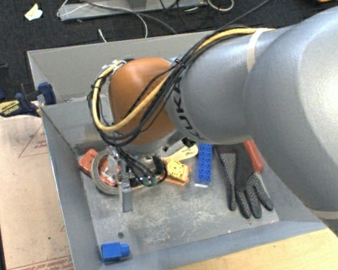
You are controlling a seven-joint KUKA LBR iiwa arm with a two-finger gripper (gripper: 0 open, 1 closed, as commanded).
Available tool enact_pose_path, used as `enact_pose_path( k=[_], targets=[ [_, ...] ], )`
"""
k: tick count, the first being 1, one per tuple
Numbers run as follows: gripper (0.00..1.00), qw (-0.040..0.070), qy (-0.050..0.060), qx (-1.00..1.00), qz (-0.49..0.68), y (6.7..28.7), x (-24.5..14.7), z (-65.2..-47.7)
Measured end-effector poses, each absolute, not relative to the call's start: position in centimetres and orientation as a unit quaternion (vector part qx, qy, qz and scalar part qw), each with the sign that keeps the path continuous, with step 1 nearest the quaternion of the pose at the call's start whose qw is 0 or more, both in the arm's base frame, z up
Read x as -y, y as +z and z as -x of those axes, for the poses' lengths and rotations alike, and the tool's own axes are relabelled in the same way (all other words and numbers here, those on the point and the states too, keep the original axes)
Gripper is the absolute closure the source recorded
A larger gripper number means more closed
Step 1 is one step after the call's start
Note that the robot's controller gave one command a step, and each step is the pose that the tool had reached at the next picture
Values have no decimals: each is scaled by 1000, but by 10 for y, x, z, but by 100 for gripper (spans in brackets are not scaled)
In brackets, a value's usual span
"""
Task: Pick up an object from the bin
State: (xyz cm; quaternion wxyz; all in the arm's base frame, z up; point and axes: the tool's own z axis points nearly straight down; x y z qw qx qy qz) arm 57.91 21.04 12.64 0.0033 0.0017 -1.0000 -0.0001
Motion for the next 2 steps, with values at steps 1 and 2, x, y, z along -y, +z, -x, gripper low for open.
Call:
enact_pose_path(
  k=[1,2],
  targets=[
    [0,0,-1,1000,0,130,-210,-581],
    [0,-2,-2,1000,7,110,-142,-629]
  ],
)
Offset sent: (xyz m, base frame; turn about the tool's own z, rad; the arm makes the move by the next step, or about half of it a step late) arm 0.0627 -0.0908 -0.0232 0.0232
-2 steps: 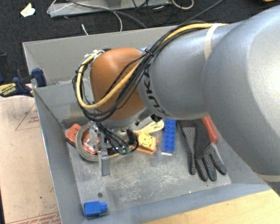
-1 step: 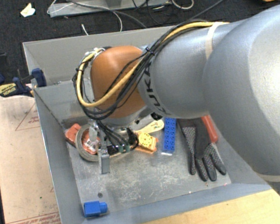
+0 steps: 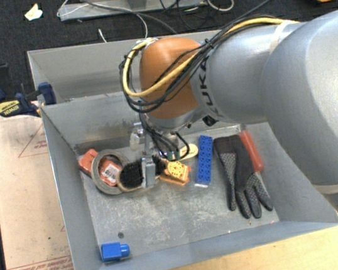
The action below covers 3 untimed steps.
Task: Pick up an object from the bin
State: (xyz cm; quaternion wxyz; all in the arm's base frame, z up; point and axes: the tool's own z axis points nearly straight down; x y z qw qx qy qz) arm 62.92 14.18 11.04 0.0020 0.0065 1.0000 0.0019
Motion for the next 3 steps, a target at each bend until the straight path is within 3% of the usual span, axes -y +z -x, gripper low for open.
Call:
enact_pose_path(
  k=[1,2,3],
  targets=[
    [0,1,2,-1000,-20,100,-146,-628],
    [100,2,-1,-994,-108,88,-87,-642],
    [100,2,-1,-994,-108,88,-87,-642]
  ],
)
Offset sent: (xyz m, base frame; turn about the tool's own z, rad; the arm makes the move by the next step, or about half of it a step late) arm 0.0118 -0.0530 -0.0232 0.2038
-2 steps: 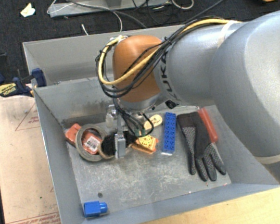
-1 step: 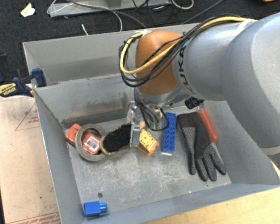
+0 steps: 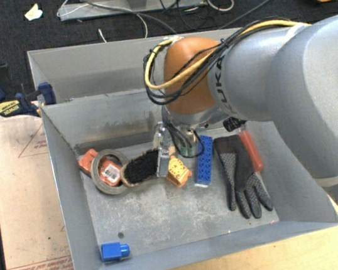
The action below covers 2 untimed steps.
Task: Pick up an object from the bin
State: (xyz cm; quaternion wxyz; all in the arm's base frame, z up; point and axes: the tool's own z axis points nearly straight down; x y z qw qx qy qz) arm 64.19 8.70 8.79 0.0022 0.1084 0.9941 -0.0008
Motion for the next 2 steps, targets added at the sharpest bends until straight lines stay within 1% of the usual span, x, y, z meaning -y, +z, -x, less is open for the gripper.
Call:
enact_pose_path(
  k=[1,2],
  targets=[
    [100,2,0,-992,-123,79,-85,-642],
    [100,3,-5,-981,-195,77,-93,-638]
  ],
)
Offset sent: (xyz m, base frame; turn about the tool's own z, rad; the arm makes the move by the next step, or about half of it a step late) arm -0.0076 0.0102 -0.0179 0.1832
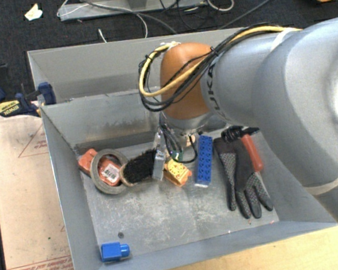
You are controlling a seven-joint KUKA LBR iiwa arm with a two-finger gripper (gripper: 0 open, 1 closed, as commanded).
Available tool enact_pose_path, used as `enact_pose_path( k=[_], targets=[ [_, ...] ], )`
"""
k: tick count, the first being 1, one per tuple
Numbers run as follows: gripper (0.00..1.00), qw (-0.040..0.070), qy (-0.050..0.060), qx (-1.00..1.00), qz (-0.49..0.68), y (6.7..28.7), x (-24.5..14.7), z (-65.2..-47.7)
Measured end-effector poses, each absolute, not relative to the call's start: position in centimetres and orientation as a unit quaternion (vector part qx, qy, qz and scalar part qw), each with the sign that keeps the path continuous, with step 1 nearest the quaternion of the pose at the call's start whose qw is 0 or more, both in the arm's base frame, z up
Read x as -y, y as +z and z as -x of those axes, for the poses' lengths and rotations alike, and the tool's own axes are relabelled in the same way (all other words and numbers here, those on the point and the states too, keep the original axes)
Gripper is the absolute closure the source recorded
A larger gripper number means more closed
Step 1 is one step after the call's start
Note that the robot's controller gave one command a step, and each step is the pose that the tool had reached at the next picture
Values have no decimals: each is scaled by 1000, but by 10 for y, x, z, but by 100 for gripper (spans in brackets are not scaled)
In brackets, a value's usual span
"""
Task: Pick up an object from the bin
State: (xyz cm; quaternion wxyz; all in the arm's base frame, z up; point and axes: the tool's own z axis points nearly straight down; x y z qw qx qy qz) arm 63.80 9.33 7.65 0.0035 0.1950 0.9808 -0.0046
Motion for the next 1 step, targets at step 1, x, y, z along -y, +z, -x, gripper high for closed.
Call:
enact_pose_path(
  k=[1],
  targets=[
    [100,-9,-14,-991,-134,69,-118,-643]
  ],
)
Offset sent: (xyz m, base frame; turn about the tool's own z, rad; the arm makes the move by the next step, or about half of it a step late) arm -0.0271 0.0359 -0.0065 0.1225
